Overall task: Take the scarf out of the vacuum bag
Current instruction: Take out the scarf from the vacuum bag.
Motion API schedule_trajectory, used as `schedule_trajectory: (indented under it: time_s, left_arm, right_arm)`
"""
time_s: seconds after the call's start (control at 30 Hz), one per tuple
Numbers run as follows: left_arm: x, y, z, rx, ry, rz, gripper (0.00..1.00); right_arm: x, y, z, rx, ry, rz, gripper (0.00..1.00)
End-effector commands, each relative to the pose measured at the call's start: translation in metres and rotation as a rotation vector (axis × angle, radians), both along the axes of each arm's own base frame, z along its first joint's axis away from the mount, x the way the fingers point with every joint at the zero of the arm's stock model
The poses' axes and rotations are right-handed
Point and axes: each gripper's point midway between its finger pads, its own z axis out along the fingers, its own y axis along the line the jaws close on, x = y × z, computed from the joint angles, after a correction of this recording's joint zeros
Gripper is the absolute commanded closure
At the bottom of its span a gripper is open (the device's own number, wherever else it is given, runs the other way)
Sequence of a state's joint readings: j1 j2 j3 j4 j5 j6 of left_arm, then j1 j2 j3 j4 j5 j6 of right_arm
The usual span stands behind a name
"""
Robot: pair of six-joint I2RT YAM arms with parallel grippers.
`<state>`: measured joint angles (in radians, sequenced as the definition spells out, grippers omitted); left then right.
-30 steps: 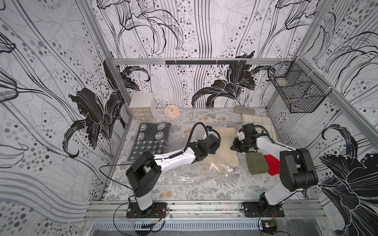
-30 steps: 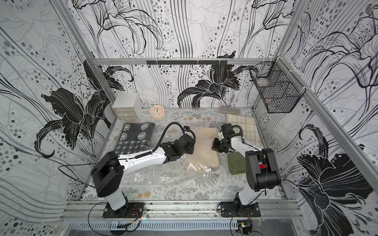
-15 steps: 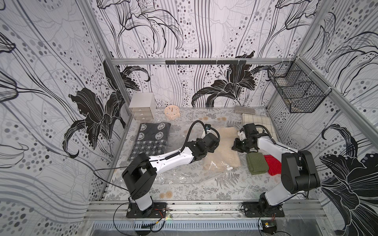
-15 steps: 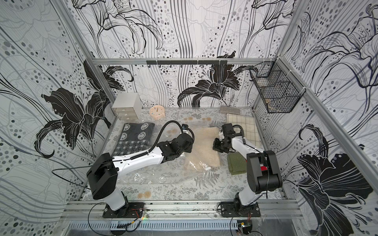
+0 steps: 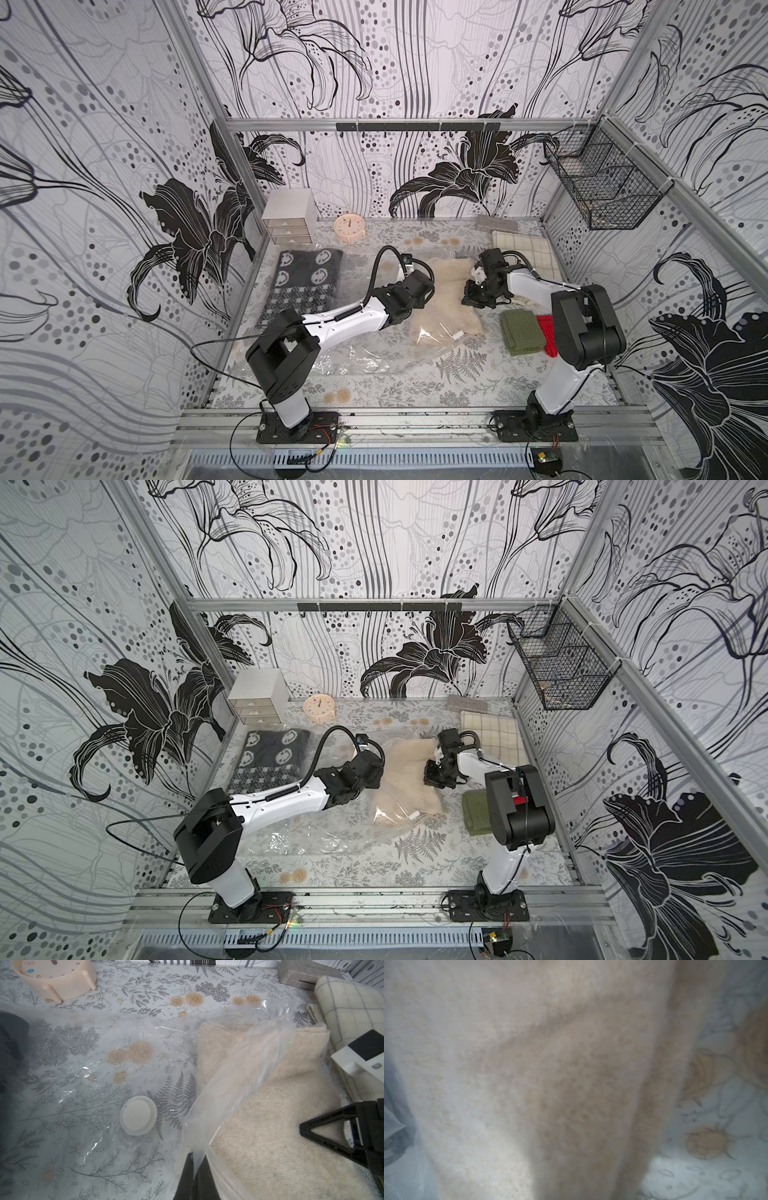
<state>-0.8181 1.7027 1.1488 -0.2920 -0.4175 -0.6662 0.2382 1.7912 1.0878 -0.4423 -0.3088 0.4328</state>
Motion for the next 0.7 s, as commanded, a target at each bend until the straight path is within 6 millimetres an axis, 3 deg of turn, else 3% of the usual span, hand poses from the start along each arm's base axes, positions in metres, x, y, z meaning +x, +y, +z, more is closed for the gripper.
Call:
schedule_trajectory:
  time_s: [0.0, 0.3, 0.67]
  left_arm:
    - [0.002, 0.017, -0.013, -0.037, 0.026, 0.067, 1.0]
    - [-0.002, 0.033, -0.011, -0.019, 0.019, 0.095, 1.0]
    - [0.002, 0.028, -0.015, -0.008, 0.031, 0.086, 1.0]
  right_arm:
    - [0.003, 0.019, -0.011, 0.003, 0.012, 0.032, 1.0]
    - [0.008, 0.04, -0.009, 0.041, 0.003, 0.058, 1.0]
    - [0.01, 0.024, 0.01, -0.002, -0.027, 0.061, 1.0]
